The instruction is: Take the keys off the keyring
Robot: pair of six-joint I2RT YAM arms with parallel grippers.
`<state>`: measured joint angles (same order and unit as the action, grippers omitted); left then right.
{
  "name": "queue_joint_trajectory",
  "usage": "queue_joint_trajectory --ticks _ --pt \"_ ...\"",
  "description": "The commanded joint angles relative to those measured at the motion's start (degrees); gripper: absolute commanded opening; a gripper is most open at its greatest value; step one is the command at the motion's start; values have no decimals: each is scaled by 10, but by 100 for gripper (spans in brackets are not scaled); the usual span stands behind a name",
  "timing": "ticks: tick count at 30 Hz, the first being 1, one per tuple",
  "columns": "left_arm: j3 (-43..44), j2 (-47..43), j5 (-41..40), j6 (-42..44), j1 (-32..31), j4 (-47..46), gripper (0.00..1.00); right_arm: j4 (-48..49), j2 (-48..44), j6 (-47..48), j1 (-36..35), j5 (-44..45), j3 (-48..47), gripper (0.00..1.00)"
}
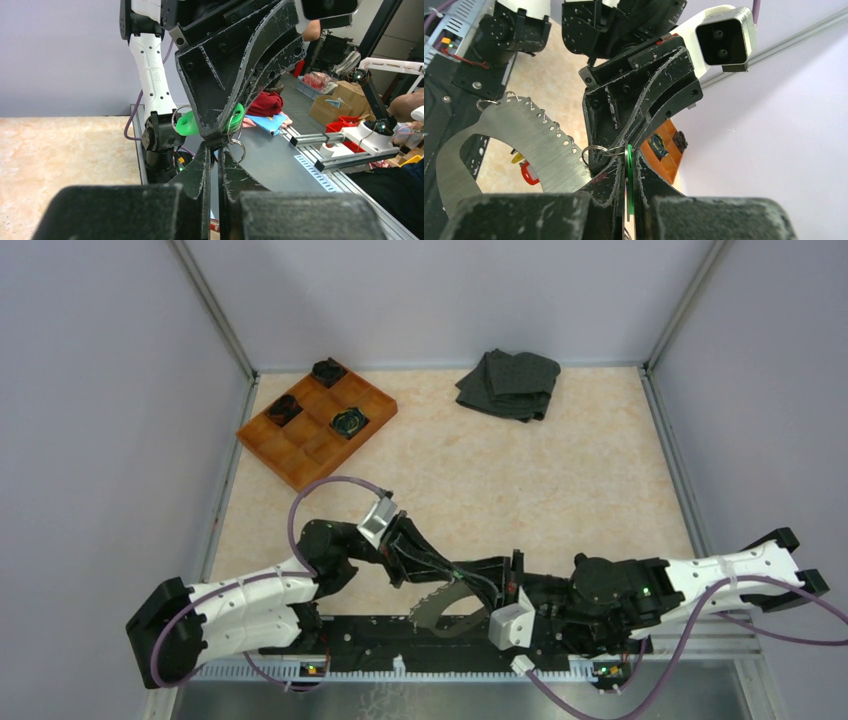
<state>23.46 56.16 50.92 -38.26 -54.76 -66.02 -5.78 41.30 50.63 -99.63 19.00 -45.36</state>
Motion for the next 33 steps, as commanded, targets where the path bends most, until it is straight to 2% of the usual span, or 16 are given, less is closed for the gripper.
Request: queue_joint_trajectory --ticks 1,6,15,22,26,33 --pt "0 4 -20 -4 -5 -12 2 48 -2 13 -3 42 3 0" --pt "1 6 -66 -40 4 38 0 27 -1 18 -3 64 2 0" --pt "-2 11 -136 -163 18 94 0 8 10 34 -3 102 20 0" --pt "6 29 -158 -249 19 136 0 0 23 53 -2 119 26 0" --pt "24 23 -177 -229 19 230 0 -14 33 62 -2 135 20 0" --pt "41 -48 -284 -152 19 394 0 -78 63 27 -3 186 -9 0"
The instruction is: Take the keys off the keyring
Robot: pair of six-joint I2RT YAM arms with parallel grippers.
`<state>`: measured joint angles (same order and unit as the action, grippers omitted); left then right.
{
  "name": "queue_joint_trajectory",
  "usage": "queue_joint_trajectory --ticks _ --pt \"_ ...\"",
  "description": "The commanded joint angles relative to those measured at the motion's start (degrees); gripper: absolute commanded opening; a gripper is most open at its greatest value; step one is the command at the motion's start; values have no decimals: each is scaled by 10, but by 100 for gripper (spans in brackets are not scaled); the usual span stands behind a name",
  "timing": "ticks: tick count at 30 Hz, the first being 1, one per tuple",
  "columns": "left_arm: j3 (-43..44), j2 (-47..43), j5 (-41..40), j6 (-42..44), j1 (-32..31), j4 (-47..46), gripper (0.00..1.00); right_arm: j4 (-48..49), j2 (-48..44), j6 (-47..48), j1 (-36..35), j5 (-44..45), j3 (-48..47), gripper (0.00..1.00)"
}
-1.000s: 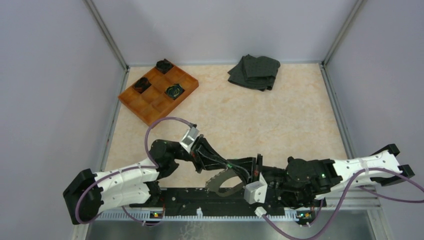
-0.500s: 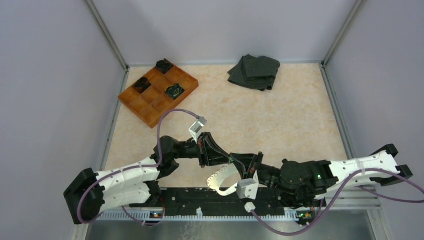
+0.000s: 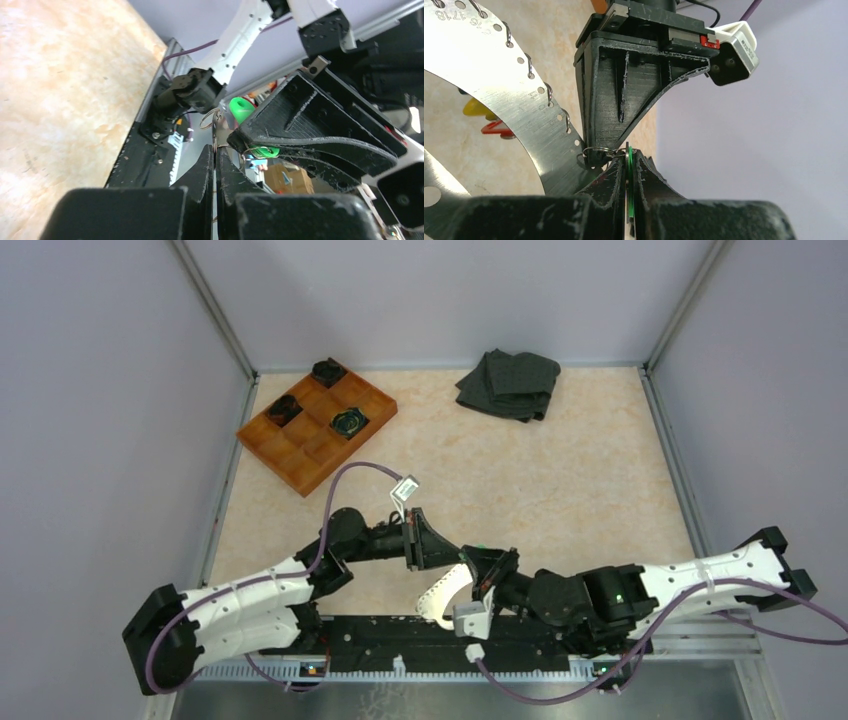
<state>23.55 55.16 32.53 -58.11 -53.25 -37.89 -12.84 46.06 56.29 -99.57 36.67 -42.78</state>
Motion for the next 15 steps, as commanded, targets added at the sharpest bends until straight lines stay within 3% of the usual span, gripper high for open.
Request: queue_joint_trajectory --ticks 1,15 --pt "48 -46 -111 56 4 136 0 -15 19 -39 -4 10 -37 0" --pt "96 -37 -121 51 4 174 0 5 71 -60 -3 89 -29 0"
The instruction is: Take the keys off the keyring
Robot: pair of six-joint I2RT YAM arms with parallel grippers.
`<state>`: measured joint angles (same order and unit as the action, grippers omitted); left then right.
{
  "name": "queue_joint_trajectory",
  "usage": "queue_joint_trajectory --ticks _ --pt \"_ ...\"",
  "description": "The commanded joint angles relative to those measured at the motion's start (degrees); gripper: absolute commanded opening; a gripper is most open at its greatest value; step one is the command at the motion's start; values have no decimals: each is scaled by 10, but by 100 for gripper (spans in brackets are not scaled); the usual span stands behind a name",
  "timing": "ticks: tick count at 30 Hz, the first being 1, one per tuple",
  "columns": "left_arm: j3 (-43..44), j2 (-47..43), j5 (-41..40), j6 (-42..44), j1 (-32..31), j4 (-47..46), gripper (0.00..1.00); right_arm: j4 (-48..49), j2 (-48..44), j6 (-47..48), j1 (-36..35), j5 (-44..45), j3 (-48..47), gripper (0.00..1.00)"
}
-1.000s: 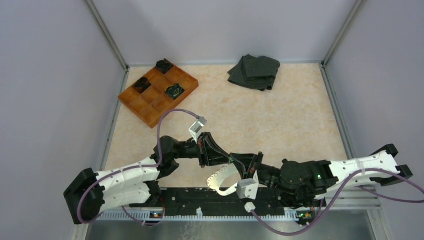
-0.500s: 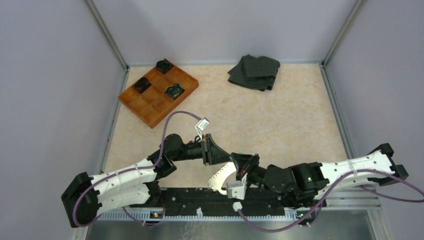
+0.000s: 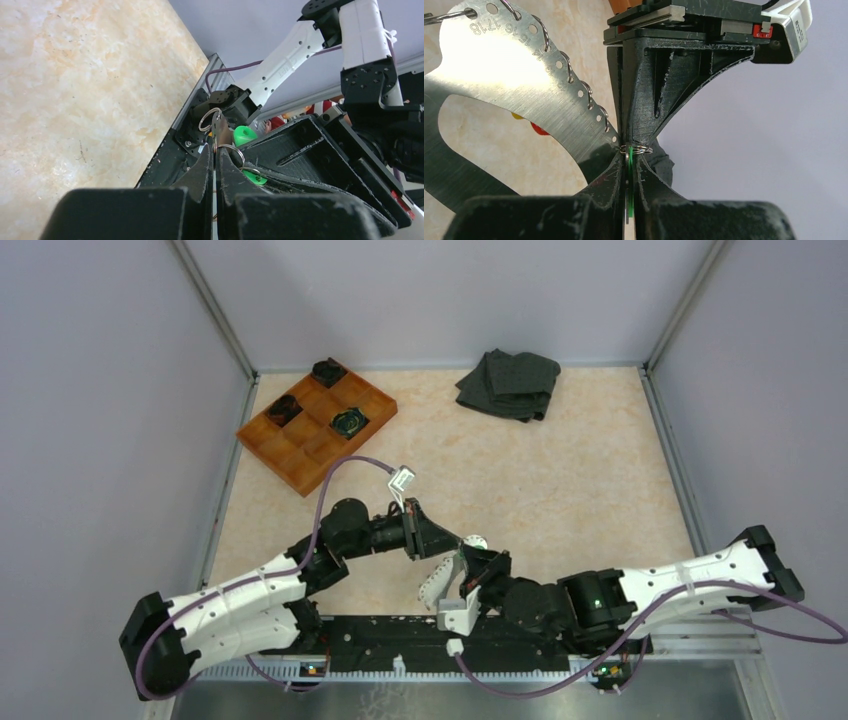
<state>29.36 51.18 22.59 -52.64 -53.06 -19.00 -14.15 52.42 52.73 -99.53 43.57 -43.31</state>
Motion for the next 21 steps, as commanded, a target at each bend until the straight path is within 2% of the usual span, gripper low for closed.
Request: queue_joint_trajectory --ticks 1,9,14,21 --pt "39 1 -26 -3 2 -11 0 12 6 -32 -3 19 -27 0" --pt "51 -9 -52 7 2 18 0 -37 -7 -91 2 -1 -56 0" --pt "53 -15 -68 20 2 28 0 -107 20 -162 29 -29 -103 0" --pt "58 -19 -79 33 2 42 0 -132 46 -212 69 -54 -127 0"
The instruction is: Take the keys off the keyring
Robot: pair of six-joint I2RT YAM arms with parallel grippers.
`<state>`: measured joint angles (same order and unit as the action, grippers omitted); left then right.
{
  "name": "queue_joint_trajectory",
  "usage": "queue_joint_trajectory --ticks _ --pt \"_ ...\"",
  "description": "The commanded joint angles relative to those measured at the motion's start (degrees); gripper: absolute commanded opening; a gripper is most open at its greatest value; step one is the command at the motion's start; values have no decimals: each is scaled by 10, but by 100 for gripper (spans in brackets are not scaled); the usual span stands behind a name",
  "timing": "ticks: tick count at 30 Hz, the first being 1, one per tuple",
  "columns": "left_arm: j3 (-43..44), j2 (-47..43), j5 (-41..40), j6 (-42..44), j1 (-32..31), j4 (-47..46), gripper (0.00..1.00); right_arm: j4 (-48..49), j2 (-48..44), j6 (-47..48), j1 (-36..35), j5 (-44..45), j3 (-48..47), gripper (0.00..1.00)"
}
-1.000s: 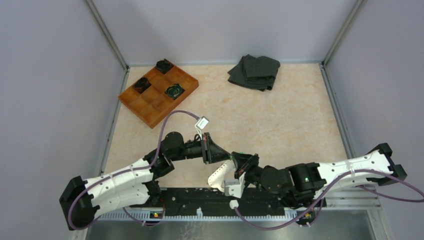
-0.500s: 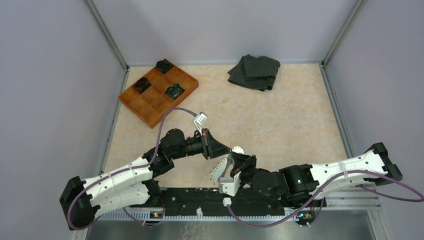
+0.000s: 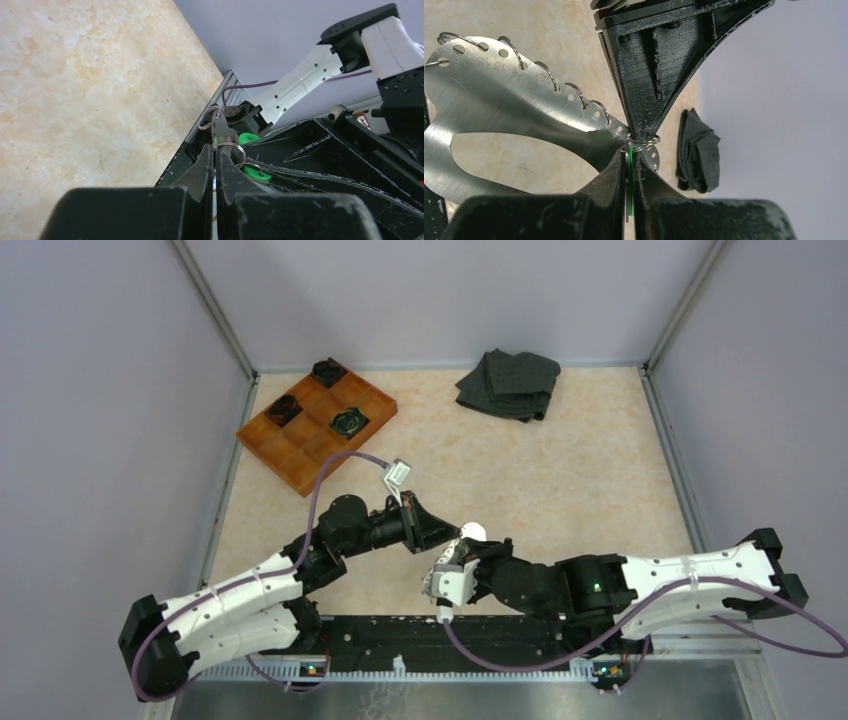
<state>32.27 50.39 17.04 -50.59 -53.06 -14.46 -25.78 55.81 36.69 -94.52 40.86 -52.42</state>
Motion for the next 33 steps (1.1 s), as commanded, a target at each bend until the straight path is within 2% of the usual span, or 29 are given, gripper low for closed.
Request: queue_joint_trajectory --ticks 1,22,33 --pt "30 -13 -28 14 2 0 0 -17 13 -59 24 -29 -39 0" --pt "49 -9 -69 57 2 53 0 -36 40 -202 138 -120 -100 0" --pt "51 -9 -82 68 2 62 0 -49 53 -220 150 -123 -110 0"
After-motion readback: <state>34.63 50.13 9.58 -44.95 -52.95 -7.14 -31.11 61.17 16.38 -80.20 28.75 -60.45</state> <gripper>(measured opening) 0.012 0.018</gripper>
